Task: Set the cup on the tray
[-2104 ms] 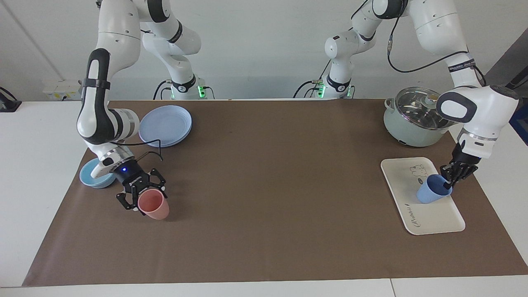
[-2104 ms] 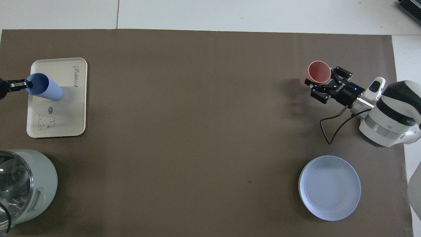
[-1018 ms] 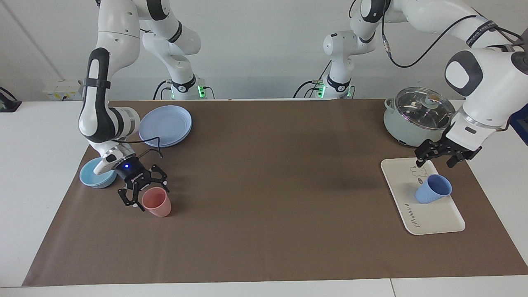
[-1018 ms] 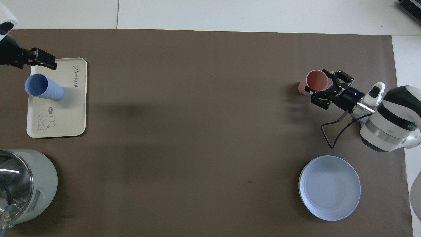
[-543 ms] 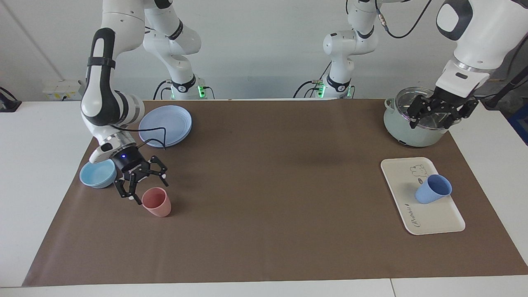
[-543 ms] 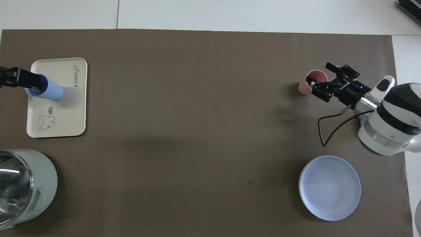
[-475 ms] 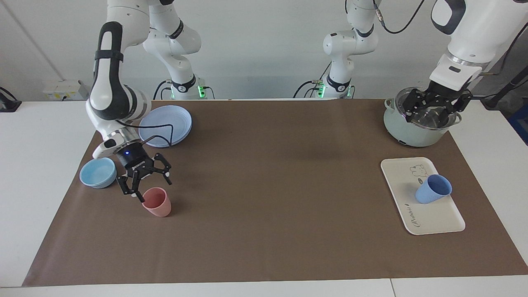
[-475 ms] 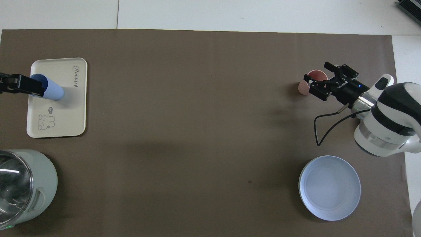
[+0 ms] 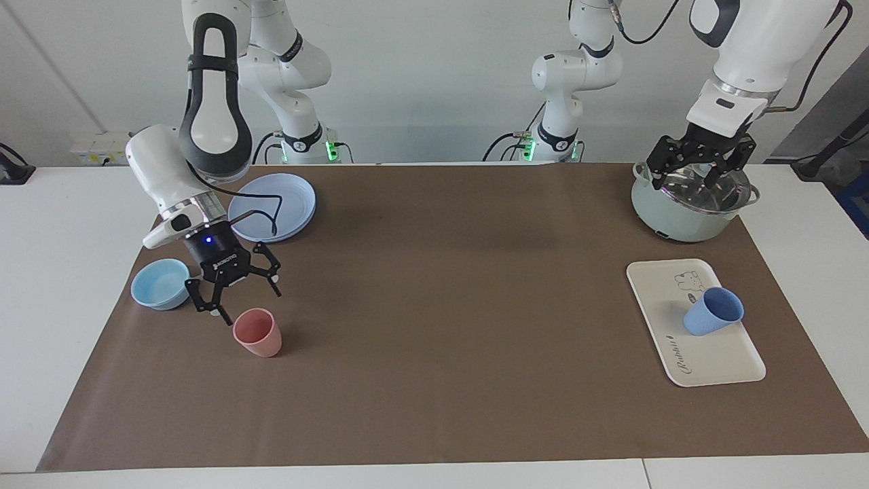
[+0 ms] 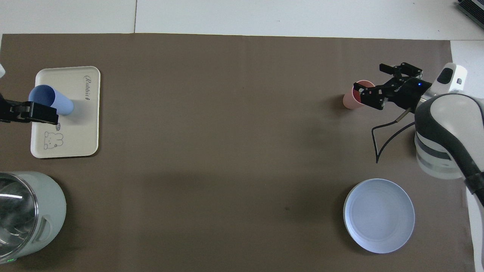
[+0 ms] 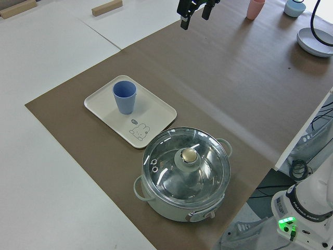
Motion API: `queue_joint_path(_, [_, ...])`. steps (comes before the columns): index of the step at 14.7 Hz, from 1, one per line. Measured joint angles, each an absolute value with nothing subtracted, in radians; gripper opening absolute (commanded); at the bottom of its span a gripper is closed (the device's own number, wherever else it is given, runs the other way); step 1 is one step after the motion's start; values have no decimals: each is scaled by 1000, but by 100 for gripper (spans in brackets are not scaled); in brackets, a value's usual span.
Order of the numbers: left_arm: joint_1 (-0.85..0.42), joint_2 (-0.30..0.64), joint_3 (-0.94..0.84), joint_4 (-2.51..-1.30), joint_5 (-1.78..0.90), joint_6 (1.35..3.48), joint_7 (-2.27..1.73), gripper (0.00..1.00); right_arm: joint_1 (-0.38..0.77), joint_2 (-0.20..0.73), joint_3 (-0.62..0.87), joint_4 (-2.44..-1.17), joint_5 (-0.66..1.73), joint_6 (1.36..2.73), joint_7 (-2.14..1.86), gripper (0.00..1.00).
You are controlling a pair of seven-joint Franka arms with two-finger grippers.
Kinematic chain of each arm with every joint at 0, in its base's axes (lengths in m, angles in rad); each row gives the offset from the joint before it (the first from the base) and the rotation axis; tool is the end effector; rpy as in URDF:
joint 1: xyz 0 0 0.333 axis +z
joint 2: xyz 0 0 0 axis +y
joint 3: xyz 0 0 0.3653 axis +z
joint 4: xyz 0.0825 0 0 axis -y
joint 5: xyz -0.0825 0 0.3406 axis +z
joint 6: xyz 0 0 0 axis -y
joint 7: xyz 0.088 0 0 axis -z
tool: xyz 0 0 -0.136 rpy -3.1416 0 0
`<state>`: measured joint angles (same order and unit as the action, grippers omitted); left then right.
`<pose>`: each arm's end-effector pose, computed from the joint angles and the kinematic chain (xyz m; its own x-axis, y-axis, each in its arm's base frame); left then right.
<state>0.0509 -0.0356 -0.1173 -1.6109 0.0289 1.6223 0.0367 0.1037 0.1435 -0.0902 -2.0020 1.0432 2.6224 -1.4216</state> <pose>0.5038 -0.0310 0.6502 0.9935 -0.1044 0.0455 -0.1029 -0.9941 -0.0347 0.6028 0.0029 0.4831 0.5555 0.4038 0.7269 0.5887 -0.8083 -0.0008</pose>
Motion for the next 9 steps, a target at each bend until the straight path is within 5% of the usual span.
queue_joint_path(6, [51, -36, -124, -1618, 10, 1571, 36, 100, 97, 62, -94, -1892, 299, 2325, -747, 100])
queue_joint_path(9, [51, -36, -126, -1619, 9, 1547, 36, 100, 96, 17, -96, -1850, 155, 2169, -527, 100])
